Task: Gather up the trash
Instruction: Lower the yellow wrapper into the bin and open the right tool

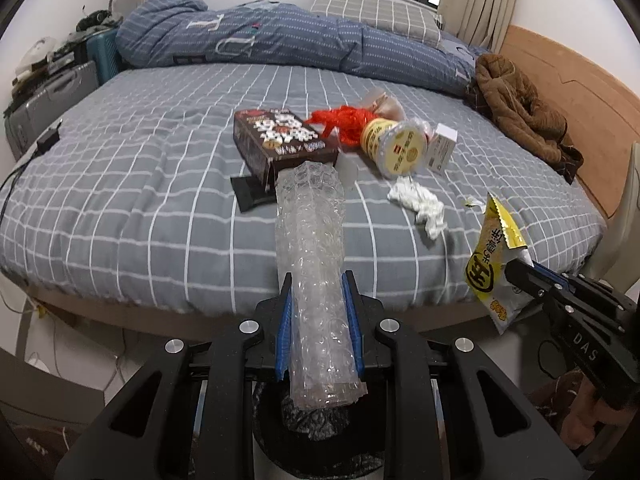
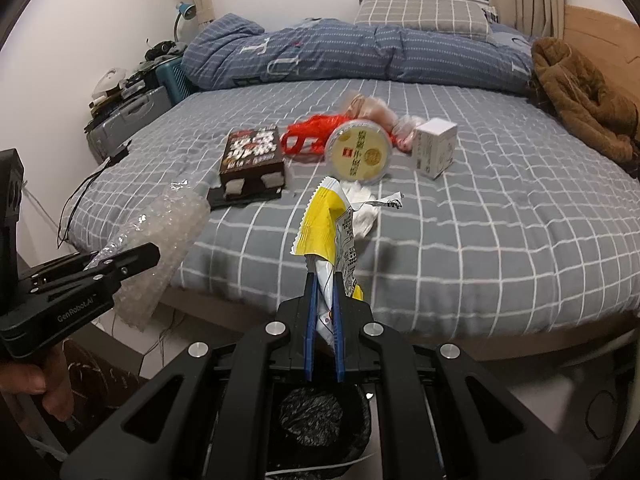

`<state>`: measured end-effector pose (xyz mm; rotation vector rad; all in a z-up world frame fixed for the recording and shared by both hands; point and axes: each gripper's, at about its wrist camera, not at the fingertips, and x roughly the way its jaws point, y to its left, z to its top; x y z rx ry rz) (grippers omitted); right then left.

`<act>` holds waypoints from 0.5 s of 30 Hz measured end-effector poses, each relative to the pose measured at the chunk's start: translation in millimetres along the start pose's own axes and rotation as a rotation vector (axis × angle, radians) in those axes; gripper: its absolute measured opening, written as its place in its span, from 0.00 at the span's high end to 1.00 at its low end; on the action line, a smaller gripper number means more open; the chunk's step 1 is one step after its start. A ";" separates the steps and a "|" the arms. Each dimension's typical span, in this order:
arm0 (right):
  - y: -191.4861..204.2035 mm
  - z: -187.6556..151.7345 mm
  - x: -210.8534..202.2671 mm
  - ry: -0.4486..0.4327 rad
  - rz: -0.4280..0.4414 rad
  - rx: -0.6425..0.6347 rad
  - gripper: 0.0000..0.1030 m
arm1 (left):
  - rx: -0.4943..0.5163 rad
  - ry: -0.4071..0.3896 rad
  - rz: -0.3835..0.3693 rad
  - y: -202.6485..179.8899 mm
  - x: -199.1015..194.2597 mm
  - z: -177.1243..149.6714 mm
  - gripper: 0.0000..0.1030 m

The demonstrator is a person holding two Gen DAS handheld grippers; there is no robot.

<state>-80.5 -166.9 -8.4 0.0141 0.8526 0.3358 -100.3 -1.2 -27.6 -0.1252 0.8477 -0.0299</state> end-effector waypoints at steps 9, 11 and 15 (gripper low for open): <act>13.9 -26.8 3.3 0.066 0.011 0.014 0.93 | -0.032 0.059 0.004 9.8 -2.1 -27.7 0.79; 15.5 -30.7 3.8 0.076 0.011 0.015 0.93 | -0.039 0.071 0.005 11.6 -2.0 -34.2 0.79; 19.4 -44.1 9.5 0.115 0.008 0.021 0.93 | -0.046 0.101 0.005 13.8 0.2 -46.0 0.79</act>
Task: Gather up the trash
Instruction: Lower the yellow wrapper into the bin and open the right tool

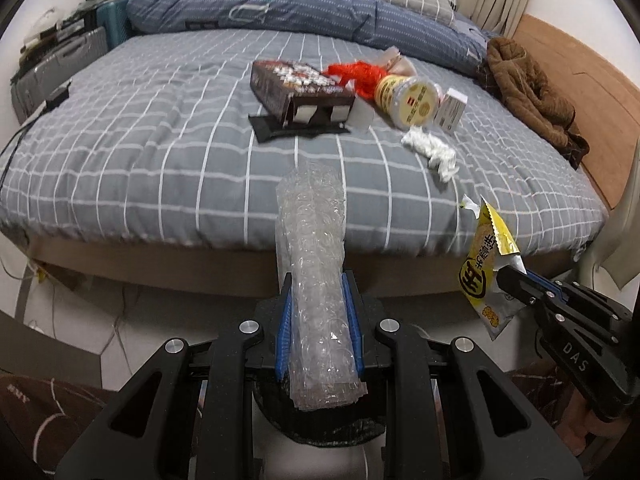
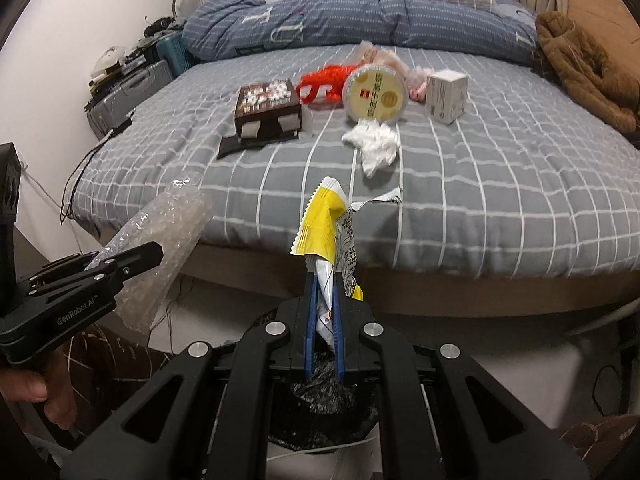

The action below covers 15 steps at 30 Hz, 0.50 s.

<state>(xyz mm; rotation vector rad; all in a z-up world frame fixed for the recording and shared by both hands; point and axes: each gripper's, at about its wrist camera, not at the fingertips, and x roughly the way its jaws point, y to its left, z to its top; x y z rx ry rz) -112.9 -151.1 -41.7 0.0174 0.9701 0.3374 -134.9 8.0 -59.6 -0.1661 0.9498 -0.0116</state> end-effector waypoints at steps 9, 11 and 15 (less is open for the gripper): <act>0.6 -27.5 44.5 0.125 -0.019 -0.009 0.93 | 0.034 0.110 0.016 0.3 42.5 -24.3 0.79; 0.1 -31.3 54.6 0.151 -0.008 -0.006 0.93 | 0.042 0.130 0.025 1.2 54.4 -28.1 0.79; -0.1 -37.8 77.6 0.210 0.005 -0.009 0.93 | 0.042 0.175 0.020 2.4 81.8 -32.9 0.79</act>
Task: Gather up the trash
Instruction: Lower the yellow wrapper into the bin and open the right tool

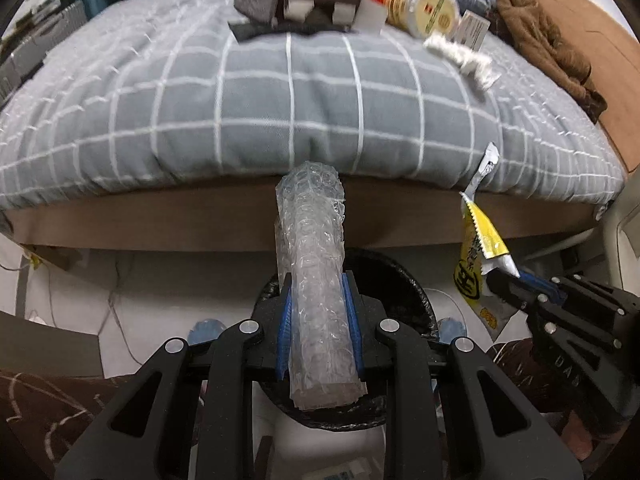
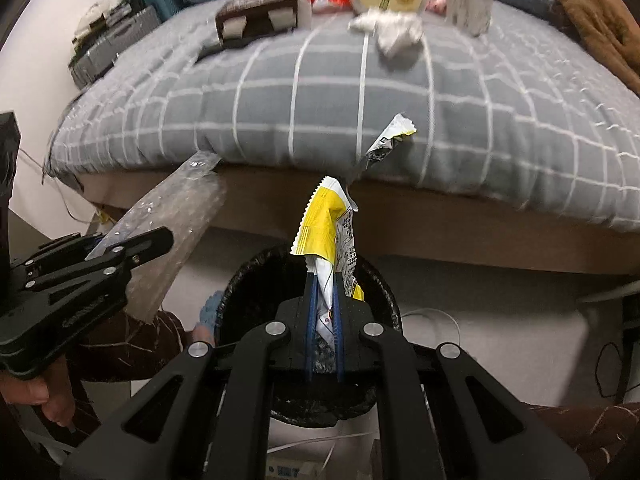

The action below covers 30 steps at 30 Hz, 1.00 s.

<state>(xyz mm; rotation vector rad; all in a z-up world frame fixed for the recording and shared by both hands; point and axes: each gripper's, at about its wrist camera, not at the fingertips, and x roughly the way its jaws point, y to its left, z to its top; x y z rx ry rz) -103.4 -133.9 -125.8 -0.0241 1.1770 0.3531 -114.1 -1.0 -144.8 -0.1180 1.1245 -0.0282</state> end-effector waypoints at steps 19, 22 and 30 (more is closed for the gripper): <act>19.1 -7.5 90.8 0.203 0.059 -0.013 0.93 | -0.056 0.113 0.020 31.0 59.9 -16.4 0.79; 23.2 -7.2 96.3 0.217 0.066 -0.023 0.90 | -0.066 0.120 0.037 39.2 61.7 -19.2 0.78; 34.4 -14.8 100.4 0.217 0.053 -0.042 0.79 | -0.101 0.118 0.043 54.8 53.2 -21.6 0.79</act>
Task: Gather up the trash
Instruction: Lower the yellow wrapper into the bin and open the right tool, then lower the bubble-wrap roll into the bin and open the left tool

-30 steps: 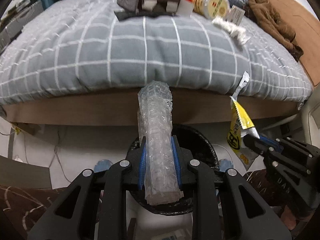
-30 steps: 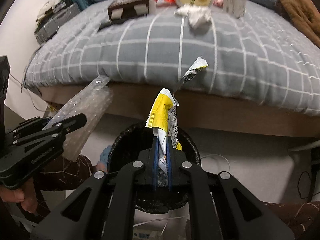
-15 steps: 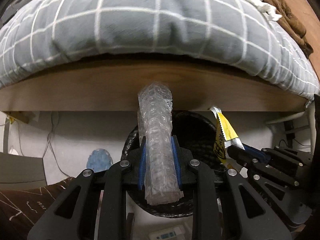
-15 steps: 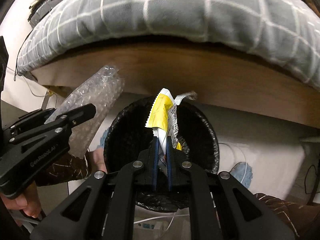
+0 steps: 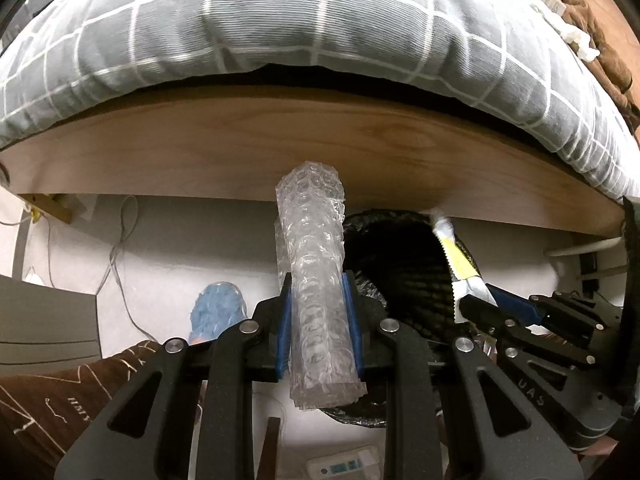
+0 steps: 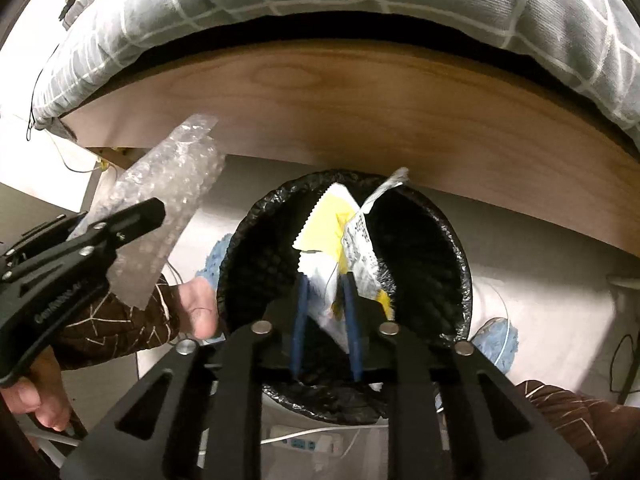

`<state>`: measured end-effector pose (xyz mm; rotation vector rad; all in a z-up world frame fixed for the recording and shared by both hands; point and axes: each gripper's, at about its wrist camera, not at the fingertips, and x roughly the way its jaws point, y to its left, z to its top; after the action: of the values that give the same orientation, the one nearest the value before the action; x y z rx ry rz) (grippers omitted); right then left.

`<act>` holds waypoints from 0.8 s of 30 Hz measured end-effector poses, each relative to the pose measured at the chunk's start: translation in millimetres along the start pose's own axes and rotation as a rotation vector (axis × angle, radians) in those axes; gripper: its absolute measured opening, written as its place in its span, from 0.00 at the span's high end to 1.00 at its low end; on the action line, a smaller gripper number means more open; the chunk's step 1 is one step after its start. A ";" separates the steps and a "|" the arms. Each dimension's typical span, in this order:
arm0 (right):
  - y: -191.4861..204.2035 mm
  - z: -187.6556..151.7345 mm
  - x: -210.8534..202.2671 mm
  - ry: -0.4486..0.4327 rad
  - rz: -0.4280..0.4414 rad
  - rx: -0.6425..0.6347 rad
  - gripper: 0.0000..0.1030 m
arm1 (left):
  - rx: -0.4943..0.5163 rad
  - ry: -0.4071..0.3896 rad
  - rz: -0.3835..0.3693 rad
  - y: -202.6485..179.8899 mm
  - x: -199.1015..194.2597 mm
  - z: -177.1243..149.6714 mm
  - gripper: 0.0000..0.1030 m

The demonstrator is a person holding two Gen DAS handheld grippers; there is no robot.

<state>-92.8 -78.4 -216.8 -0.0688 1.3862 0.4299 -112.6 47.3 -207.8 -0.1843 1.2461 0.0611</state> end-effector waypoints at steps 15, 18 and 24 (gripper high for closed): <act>-31.9 -21.6 -31.4 -0.105 -0.103 0.040 0.25 | 0.053 0.002 -0.070 -30.6 2.3 0.3 0.79; -47.0 -27.0 -39.6 -0.127 -0.116 0.078 0.16 | 0.077 -0.002 -0.085 -44.6 3.6 0.0 0.79; -74.4 -32.9 -57.5 -0.171 -0.148 0.122 0.11 | 0.110 0.007 -0.108 -66.5 5.3 0.2 0.79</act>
<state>-105.6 -171.3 -183.1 -0.0336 1.2270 0.2223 -101.0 -18.3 -205.7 -0.1567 1.2412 -0.1012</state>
